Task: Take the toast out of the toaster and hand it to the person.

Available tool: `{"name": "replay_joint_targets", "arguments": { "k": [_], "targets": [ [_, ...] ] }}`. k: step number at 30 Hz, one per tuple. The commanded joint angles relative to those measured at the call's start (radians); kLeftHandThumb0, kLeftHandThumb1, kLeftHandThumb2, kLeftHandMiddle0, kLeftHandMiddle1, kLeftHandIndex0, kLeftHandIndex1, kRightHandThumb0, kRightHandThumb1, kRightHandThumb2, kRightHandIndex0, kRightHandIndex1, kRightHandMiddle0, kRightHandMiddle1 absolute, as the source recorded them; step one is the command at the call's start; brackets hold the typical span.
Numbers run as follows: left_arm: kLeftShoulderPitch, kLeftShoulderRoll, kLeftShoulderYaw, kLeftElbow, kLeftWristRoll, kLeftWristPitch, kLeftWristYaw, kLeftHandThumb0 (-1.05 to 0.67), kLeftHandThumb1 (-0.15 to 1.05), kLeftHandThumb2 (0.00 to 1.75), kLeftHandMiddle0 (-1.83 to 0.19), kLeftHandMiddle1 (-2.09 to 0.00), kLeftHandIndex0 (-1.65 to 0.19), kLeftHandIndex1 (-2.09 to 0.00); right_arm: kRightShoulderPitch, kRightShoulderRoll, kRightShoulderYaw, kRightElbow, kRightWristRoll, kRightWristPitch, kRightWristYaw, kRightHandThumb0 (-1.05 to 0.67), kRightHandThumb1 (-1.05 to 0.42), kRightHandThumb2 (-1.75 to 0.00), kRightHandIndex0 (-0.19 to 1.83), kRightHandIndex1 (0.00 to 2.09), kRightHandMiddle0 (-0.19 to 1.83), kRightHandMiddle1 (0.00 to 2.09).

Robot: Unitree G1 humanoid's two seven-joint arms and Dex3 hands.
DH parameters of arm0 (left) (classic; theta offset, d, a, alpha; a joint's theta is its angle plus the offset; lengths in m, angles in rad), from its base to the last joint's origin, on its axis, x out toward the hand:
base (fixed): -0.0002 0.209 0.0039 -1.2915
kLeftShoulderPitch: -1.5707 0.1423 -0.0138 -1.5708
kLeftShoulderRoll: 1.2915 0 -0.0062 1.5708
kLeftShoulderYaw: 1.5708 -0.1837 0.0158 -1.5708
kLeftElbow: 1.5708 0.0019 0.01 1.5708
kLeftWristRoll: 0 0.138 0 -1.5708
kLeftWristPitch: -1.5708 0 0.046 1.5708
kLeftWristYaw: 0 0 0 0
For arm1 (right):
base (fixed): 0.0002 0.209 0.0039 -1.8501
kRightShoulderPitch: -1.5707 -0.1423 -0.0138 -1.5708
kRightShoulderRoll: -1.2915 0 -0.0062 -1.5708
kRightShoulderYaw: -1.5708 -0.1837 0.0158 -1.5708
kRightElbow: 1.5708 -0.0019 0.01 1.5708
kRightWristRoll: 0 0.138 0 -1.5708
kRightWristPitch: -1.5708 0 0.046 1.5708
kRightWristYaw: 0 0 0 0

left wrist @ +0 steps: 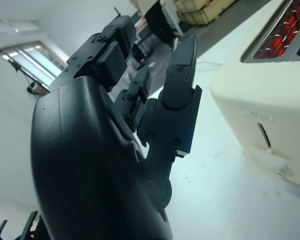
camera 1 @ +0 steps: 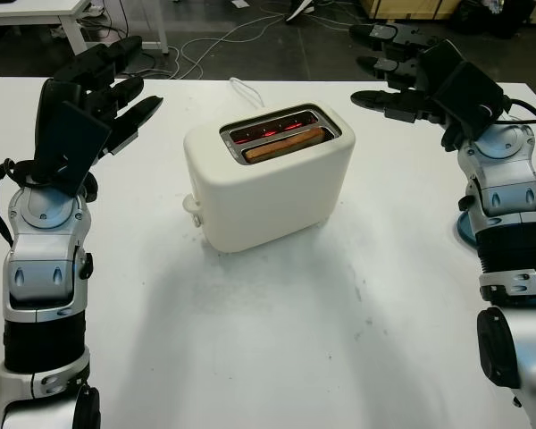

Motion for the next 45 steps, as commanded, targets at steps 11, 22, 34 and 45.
{"name": "replay_joint_targets", "arguments": {
  "k": [11, 22, 34, 45],
  "targets": [
    [-0.014, 0.015, -0.028, 0.017, 0.019, -0.021, -0.011, -0.45, 0.92, 0.02, -0.57, -0.21, -0.60, -0.04, 0.021, -0.003, 0.006, 0.017, -0.012, -0.015, -0.003, -0.27, -0.91, 0.00, 0.52, 0.06, 0.51, 0.03],
    [-0.001, 0.013, -0.032, 0.025, 0.031, -0.045, -0.006, -0.46, 0.92, 0.02, -0.17, -0.97, -0.57, -0.09, 0.019, -0.005, 0.000, 0.030, 0.001, -0.015, 0.010, -0.26, -0.91, 0.00, 0.49, 0.04, 0.50, 0.01],
    [0.004, 0.010, -0.027, 0.027, 0.035, -0.051, -0.013, -0.46, 0.92, 0.03, -0.16, -0.96, -0.56, -0.10, 0.031, -0.001, 0.002, 0.022, -0.006, -0.019, 0.003, -0.27, -0.92, 0.00, 0.51, 0.04, 0.50, 0.01],
    [-0.004, 0.004, -0.027, 0.024, 0.031, -0.037, -0.010, -0.46, 0.92, 0.02, -0.15, -0.97, -0.55, -0.11, 0.027, -0.001, 0.001, 0.036, -0.004, -0.031, 0.008, -0.29, -0.91, 0.00, 0.52, 0.04, 0.51, 0.01]
  ]
}}
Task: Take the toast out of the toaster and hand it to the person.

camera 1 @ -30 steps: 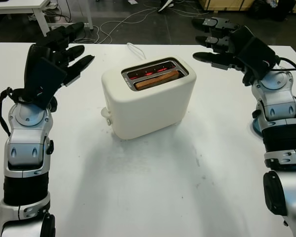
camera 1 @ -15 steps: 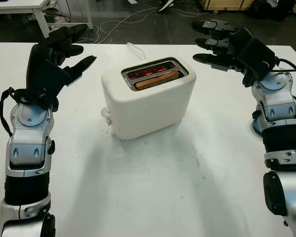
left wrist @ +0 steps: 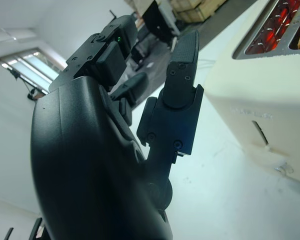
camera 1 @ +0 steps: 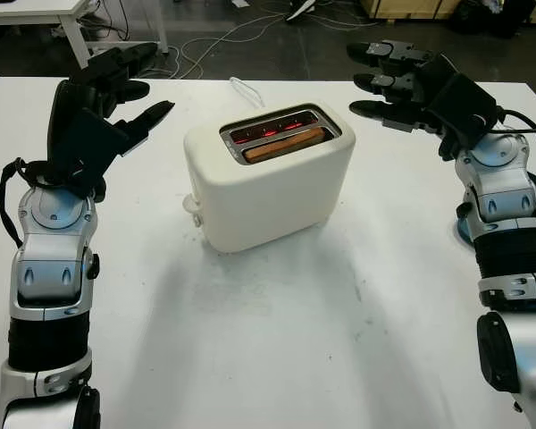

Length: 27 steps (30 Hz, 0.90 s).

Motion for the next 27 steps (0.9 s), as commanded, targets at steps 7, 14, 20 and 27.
{"name": "replay_joint_targets", "arguments": {
  "k": [7, 14, 20, 27],
  "targets": [
    [0.000, 0.010, -0.001, 0.004, -0.001, -0.005, -0.013, -0.44, 0.92, 0.02, -0.14, -0.98, -0.54, -0.11, 0.012, -0.003, 0.000, 0.009, -0.016, -0.038, -0.006, -0.28, -0.92, 0.00, 0.53, 0.04, 0.52, 0.01],
    [0.005, 0.008, -0.003, 0.005, 0.008, -0.015, -0.008, -0.45, 0.92, 0.04, -0.14, -0.99, -0.54, -0.12, 0.021, -0.007, -0.003, -0.004, -0.021, -0.036, -0.011, -0.29, -0.92, 0.00, 0.54, 0.04, 0.52, 0.01],
    [0.006, 0.008, -0.005, 0.003, 0.008, -0.007, -0.011, -0.46, 0.92, 0.04, -0.13, -0.98, -0.52, -0.12, 0.024, -0.004, -0.007, -0.005, -0.014, -0.032, -0.004, -0.29, -0.92, 0.00, 0.54, 0.04, 0.53, 0.01],
    [0.002, 0.008, -0.005, 0.001, 0.001, 0.005, -0.018, -0.44, 0.92, 0.05, -0.12, -0.98, -0.51, -0.13, 0.015, 0.003, -0.006, 0.013, -0.009, -0.050, 0.002, -0.26, -0.91, 0.00, 0.54, 0.03, 0.53, 0.01]
  ]
}}
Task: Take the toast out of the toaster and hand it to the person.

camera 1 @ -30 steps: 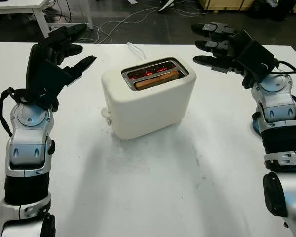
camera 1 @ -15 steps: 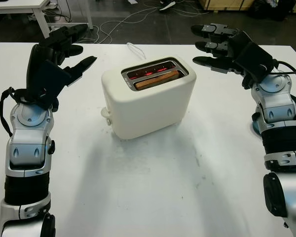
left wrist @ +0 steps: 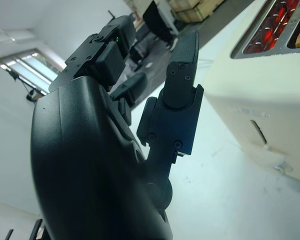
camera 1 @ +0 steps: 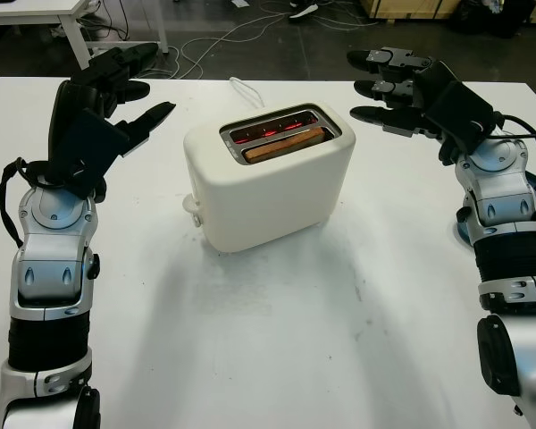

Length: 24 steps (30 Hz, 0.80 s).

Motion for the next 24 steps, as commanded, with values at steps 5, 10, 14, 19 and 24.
{"name": "replay_joint_targets", "arguments": {
  "k": [5, 10, 14, 19, 24],
  "targets": [
    [0.001, 0.003, 0.000, 0.000, -0.003, 0.008, -0.005, -0.42, 0.92, 0.04, -0.12, -0.98, -0.51, -0.14, -0.002, 0.008, 0.000, -0.010, 0.009, 0.007, 0.001, -0.27, -0.91, 0.00, 0.54, 0.04, 0.52, 0.01],
    [0.003, 0.003, 0.001, -0.004, 0.000, 0.013, -0.001, -0.42, 0.92, 0.04, -0.13, -0.98, -0.51, -0.15, -0.004, 0.010, 0.002, -0.002, 0.008, 0.002, 0.003, -0.28, -0.91, 0.00, 0.54, 0.04, 0.53, 0.01],
    [0.003, 0.007, 0.000, -0.003, 0.002, 0.010, -0.004, -0.42, 0.92, 0.04, -0.13, -0.98, -0.51, -0.15, -0.001, 0.009, 0.004, -0.017, 0.005, 0.013, 0.004, -0.27, -0.91, 0.00, 0.53, 0.03, 0.52, 0.00],
    [0.006, 0.009, 0.004, -0.003, 0.000, 0.005, -0.006, -0.42, 0.92, 0.04, -0.13, -0.97, -0.50, -0.16, -0.001, 0.009, 0.007, -0.018, 0.003, 0.014, 0.005, -0.26, -0.91, 0.00, 0.53, 0.03, 0.52, 0.00],
    [0.006, 0.011, 0.006, 0.002, 0.001, -0.004, -0.006, -0.43, 0.92, 0.04, -0.14, -0.97, -0.50, -0.17, 0.000, 0.009, 0.007, -0.030, 0.006, 0.030, 0.007, -0.25, -0.92, 0.00, 0.53, 0.03, 0.51, 0.00]
  ]
}}
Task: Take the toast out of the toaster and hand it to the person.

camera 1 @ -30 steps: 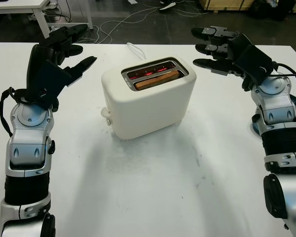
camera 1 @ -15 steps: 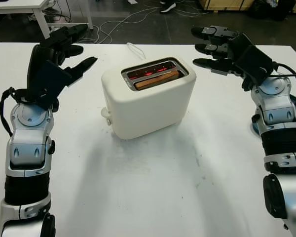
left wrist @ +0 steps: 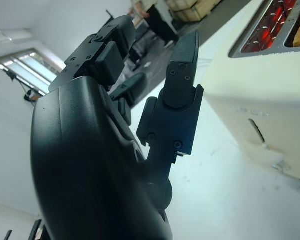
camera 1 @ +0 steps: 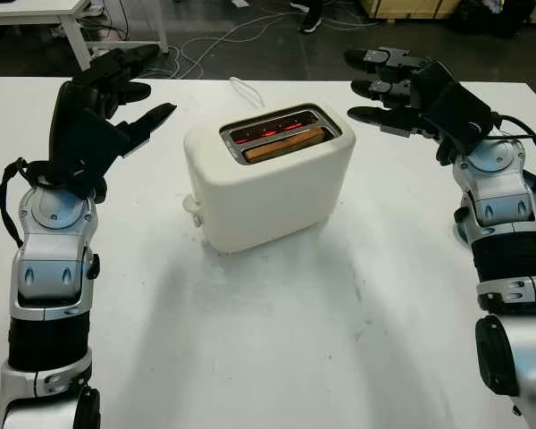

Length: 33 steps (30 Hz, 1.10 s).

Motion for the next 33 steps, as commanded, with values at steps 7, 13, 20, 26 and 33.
{"name": "replay_joint_targets", "arguments": {
  "k": [7, 13, 20, 26, 33],
  "targets": [
    [0.000, 0.007, 0.008, 0.009, -0.001, -0.011, 0.003, -0.43, 0.92, 0.04, -0.15, -0.97, -0.50, -0.18, -0.003, 0.003, 0.001, -0.010, 0.010, 0.015, 0.010, -0.25, -0.92, -0.01, 0.53, 0.03, 0.51, 0.00],
    [-0.003, 0.010, 0.009, 0.015, -0.003, -0.020, 0.000, -0.43, 0.92, 0.03, -0.15, -0.98, -0.50, -0.19, -0.001, 0.005, -0.001, -0.017, 0.011, 0.021, 0.010, -0.25, -0.92, 0.00, 0.53, 0.02, 0.51, 0.00],
    [-0.002, 0.011, 0.009, 0.014, 0.001, -0.016, 0.003, -0.44, 0.92, 0.04, -0.15, -0.98, -0.50, -0.21, 0.000, 0.010, -0.002, -0.023, 0.012, 0.033, 0.008, -0.27, -0.91, 0.00, 0.53, 0.03, 0.52, 0.00],
    [-0.004, 0.006, 0.011, 0.011, -0.003, -0.012, 0.005, -0.45, 0.92, 0.03, -0.15, -0.98, -0.49, -0.22, -0.002, 0.011, -0.004, -0.011, 0.018, 0.027, 0.019, -0.30, -0.92, 0.00, 0.52, 0.02, 0.51, 0.00],
    [-0.004, 0.006, 0.008, 0.007, 0.001, -0.007, 0.006, -0.45, 0.92, 0.03, -0.15, -0.97, -0.48, -0.23, 0.000, 0.006, -0.001, -0.005, 0.012, 0.016, 0.024, -0.29, -0.92, 0.00, 0.52, 0.02, 0.50, 0.00]
  ]
}}
